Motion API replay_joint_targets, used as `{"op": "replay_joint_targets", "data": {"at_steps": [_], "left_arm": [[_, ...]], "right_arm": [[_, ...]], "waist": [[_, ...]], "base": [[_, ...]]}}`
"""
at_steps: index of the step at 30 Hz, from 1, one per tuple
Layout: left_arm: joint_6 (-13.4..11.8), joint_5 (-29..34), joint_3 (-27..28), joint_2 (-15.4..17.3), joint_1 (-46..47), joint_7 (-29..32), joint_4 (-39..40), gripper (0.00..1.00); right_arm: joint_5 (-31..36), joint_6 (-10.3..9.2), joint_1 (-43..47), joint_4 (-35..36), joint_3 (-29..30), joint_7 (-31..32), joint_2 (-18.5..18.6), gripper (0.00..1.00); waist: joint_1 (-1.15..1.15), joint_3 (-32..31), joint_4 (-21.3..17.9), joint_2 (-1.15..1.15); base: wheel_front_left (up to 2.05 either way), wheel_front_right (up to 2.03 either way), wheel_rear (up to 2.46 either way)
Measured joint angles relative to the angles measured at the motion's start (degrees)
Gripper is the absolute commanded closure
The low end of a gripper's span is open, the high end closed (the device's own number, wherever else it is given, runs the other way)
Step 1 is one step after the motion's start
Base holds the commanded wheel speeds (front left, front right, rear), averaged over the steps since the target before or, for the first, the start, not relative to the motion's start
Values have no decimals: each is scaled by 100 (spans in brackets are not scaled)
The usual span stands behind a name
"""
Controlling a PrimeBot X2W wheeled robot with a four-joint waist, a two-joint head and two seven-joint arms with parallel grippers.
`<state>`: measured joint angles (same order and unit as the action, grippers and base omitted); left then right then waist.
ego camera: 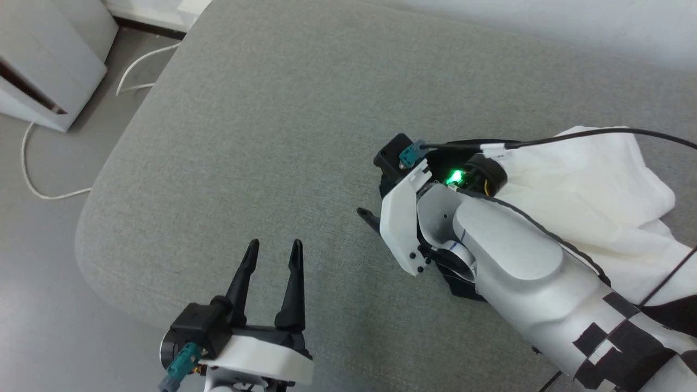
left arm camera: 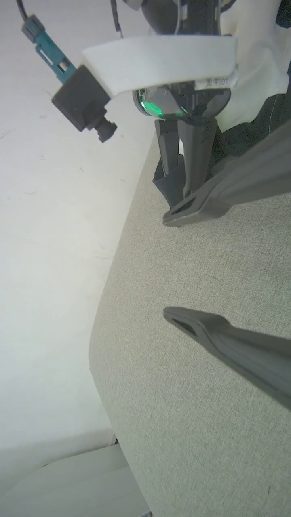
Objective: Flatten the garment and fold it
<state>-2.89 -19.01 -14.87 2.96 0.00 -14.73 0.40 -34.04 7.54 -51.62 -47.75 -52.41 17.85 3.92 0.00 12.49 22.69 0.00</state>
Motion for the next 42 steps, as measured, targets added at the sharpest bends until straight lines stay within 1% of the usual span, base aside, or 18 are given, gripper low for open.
{"op": "replay_joint_targets", "data": {"at_steps": [3, 7, 9, 11, 13, 15, 17, 23, 27, 30, 35, 40, 41, 42], "left_arm": [[14, 103, 55, 0, -107, 0, -23, 0], [32, 183, 135, 0, -253, -1, -30, 0], [33, 218, 169, 0, -318, 0, -22, 0], [35, 243, 183, -1, -361, 0, -18, 0], [36, 248, 192, -1, -379, 0, 0, 0], [41, 248, 205, -1, -398, -1, 20, 0], [41, 248, 214, -2, -410, 0, 32, 0], [84, 248, 246, -3, -410, 0, 60, 0], [86, 248, 246, -3, -404, 0, 52, 0], [91, 248, 240, -3, -394, 0, 46, 0], [113, 247, 232, -3, -300, 0, 41, 0], [133, 247, 258, -3, -282, 0, 42, 0], [133, 247, 268, -3, -282, 0, 42, 0], [133, 247, 279, -3, -282, 0, 42, 0]], "right_arm": [[-360, 0, -25, 253, 0, -80, 66, 0], [-788, 0, -25, 655, 267, -294, 356, 0], [-781, 0, -25, 751, 504, -487, 628, 0], [-688, 0, -10, 745, 786, -638, 980, 0], [-543, -1, 57, 690, 1056, -669, 1328, 0], [-438, -1, 231, 710, 1195, -543, 1626, 0], [-419, -1, 521, 840, 1265, -289, 1840, 0], [-564, -1, 1501, 1788, 1458, 526, 2206, 0], [-658, -1, 2145, 2473, 1575, 1251, 2384, 0], [-603, -1, 2504, 2866, 1745, 1547, 2448, 0], [-66, -1, 2816, 3110, 1987, 1636, 2384, 0], [564, -1, 2874, 2956, 2145, 1460, 2185, 1], [657, -1, 2871, 2911, 2182, 1373, 2137, 65], [758, -1, 2866, 2877, 2184, 1296, 2109, 100]], "waist": [[0, -109, -98, 0], [1, -288, -312, 0], [1, -371, -438, 0], [1, -447, -561, 0], [1, -516, -674, 0], [1, -569, -772, 0], [1, -606, -853, 0], [1, -554, -955, 0], [1, -495, -932, 0], [0, -463, -889, 0], [0, -400, -773, 0], [0, -338, -641, 0], [0, -328, -621, 0], [0, -320, -606, 0]], "base": [[0, 0, 0], [0, 0, 0], [0, 0, 0], [0, 0, 0], [0, 0, 0], [0, 0, 0], [0, 0, 0], [0, 0, 0], [0, 0, 0], [0, 0, 0], [0, 0, 0], [0, 0, 0], [0, 0, 0], [0, 0, 0]]}}
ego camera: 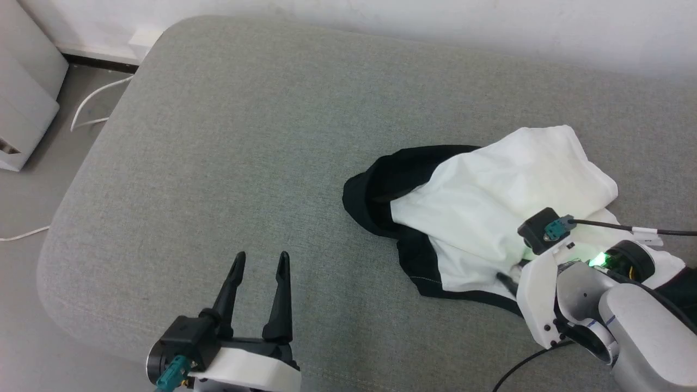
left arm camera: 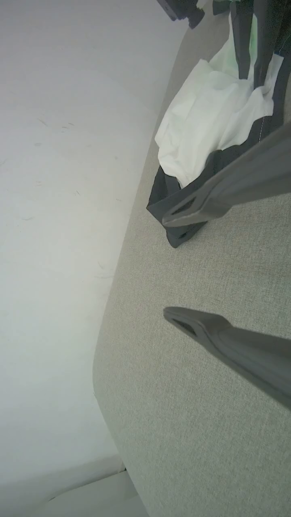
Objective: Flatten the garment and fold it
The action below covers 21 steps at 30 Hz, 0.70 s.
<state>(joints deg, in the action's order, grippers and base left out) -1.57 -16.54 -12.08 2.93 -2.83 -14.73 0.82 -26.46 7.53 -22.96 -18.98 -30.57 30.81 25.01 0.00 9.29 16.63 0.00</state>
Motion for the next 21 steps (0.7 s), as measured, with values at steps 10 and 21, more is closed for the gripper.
{"op": "replay_joint_targets", "data": {"at_steps": [10, 21], "left_arm": [[-7, 1, 52, 1, -3, 0, 8, 0], [-49, -10, 3, 0, -34, 0, 0, 0]], "right_arm": [[-378, 0, -110, 513, -187, 56, -87, 100], [-1227, 0, 524, 1422, -231, 1313, 437, 56]], "waist": [[0, -77, -112, 0], [0, -248, -371, 0]], "base": [[0, 0, 0], [0, 0, 0]]}}
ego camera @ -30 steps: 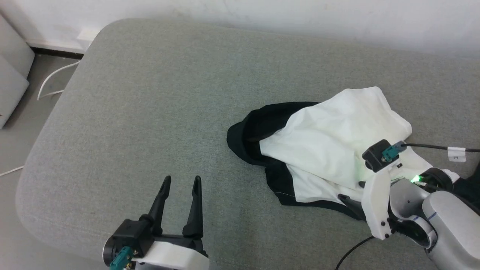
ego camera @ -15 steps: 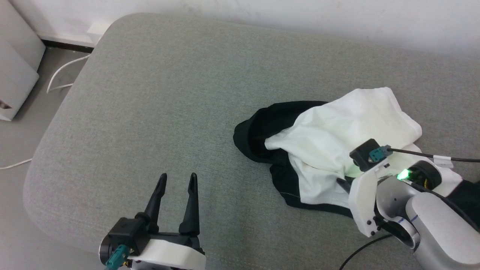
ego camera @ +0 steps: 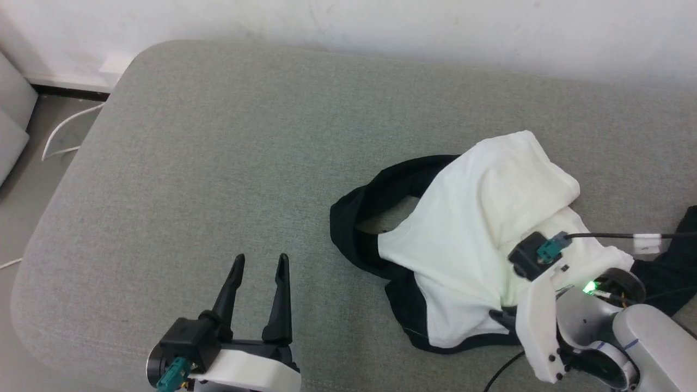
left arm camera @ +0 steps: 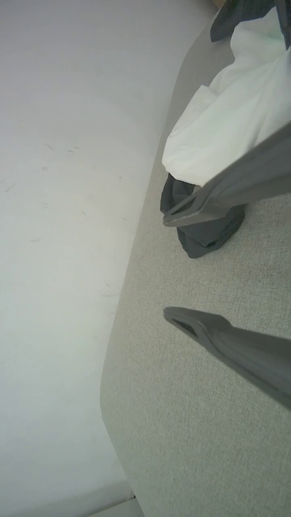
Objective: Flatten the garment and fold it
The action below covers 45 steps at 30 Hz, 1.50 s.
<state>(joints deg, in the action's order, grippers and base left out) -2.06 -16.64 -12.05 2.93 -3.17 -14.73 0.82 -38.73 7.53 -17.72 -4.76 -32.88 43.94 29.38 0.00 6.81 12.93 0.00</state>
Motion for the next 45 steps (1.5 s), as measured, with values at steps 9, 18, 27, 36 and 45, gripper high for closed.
{"op": "replay_joint_targets", "data": {"at_steps": [9, 18, 27, 36, 45], "left_arm": [[2, 11, 35, 0, -35, 0, -38, 0], [7, 13, 42, -1, -174, 0, -27, 0], [110, 241, 25, -1, -143, 0, 2, 0], [203, 316, 29, -1, 14, 0, 47, 0], [240, 316, 22, 0, 133, 0, 20, 0]], "right_arm": [[235, 0, 36, 350, 765, -209, -257, 0], [957, 0, 51, 803, 2192, -739, -489, 0], [1819, 0, 526, 145, 2871, -943, -765, 0], [2164, 0, 524, -501, 3216, -1338, -1051, 0], [2377, 1, 250, -1460, 3194, -1215, -1109, 90]], "waist": [[0, -137, -79, 0], [0, -243, -136, 0], [0, -6, -207, 0], [-1, 314, -274, 0], [0, 495, -157, 0]], "base": [[0, 0, 0], [0, 0, 0], [0, 0, 0], [0, 0, 0], [0, 0, 0]]}}
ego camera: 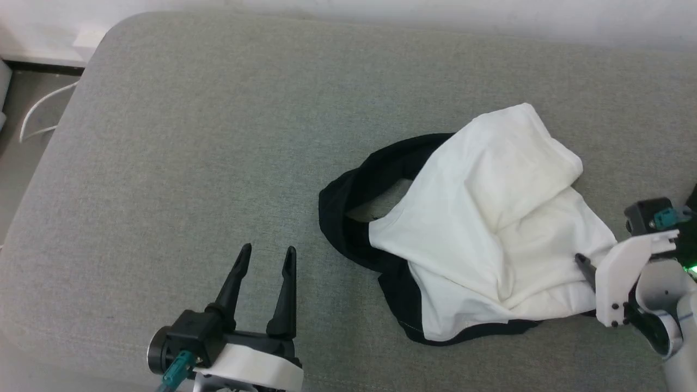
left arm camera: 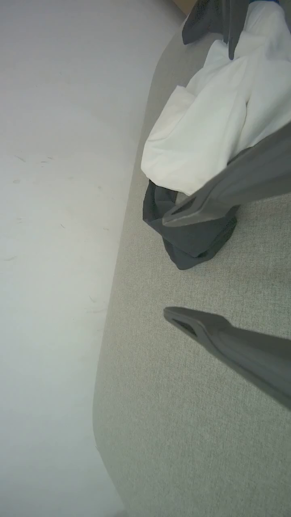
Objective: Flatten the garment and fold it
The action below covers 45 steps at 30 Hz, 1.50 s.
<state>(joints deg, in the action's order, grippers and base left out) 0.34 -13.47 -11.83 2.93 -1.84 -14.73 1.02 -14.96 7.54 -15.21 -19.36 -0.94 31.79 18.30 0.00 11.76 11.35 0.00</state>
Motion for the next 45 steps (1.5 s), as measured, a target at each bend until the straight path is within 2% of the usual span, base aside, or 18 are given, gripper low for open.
{"op": "replay_joint_targets", "data": {"at_steps": [1, 6, 10, 17, 23, 28, 29, 30, 31, 35, 39, 42, 45], "left_arm": [[12, 0, 4, 0, 0, 0, -3, 0], [13, 0, 34, 0, -1, 0, -8, 0], [12, -2, 38, 0, -2, 0, -1, 0], [-32, -111, -86, 0, 8, 0, 25, 0], [-46, -166, -166, 0, 141, 0, 45, 0], [-46, -170, -260, 0, 248, 0, 46, 0], [-46, -175, -270, 0, 270, 0, 46, 0], [-47, -176, -269, 1, 289, 0, 43, 0], [-47, -176, -272, 1, 304, 0, 38, 0], [-46, -164, -255, 0, 313, 0, -20, 0], [-43, -127, -204, 2, 252, 0, -73, 0], [-38, -103, -175, 2, 118, 0, -100, 0], [-38, -102, -134, 2, 35, 0, -98, 0]], "right_arm": [[51, 0, -91, -88, -37, 26, 4, 100], [34, -2, -414, -322, -323, 93, 65, 100], [22, -1, -585, -261, -506, 37, 297, 100], [247, -1, -1359, 73, -434, -54, 1012, 100], [738, 0, -1747, -101, 25, -62, 1393, 100], [1125, 0, -1764, -653, 593, -180, 1287, 100], [1190, -1, -1763, -748, 664, -224, 1209, 84], [1243, 0, -1762, -828, 680, -274, 1133, 52], [1248, 0, -1762, -901, 719, -326, 1035, 0], [1284, 0, -1764, -1087, 749, -537, 735, 0], [1127, 0, -1760, -1021, 639, -578, 595, 0], [899, 0, -1694, -705, 601, -580, 526, 0], [740, 0, -1518, -116, 782, -844, 403, 0]], "waist": [[0, 15, 22, 0], [0, 34, 109, 0], [0, 12, 137, 0], [-1, 124, 231, 0], [-1, 307, 412, 0], [-1, 510, 579, 0], [-1, 552, 608, 0], [-1, 589, 634, 0], [-1, 620, 656, 0], [-1, 633, 666, 0], [-1, 506, 615, 0], [0, 354, 526, 0], [0, 168, 381, 0]], "base": [[0, 0, 0], [0, 0, 0], [0, 0, 0], [0, 0, 0], [0, 0, 0], [0, 0, 0], [0, 0, 0], [0, 0, 0], [0, 0, 0], [0, 0, 0], [0, 0, 0], [0, 0, 0], [0, 0, 0]]}}
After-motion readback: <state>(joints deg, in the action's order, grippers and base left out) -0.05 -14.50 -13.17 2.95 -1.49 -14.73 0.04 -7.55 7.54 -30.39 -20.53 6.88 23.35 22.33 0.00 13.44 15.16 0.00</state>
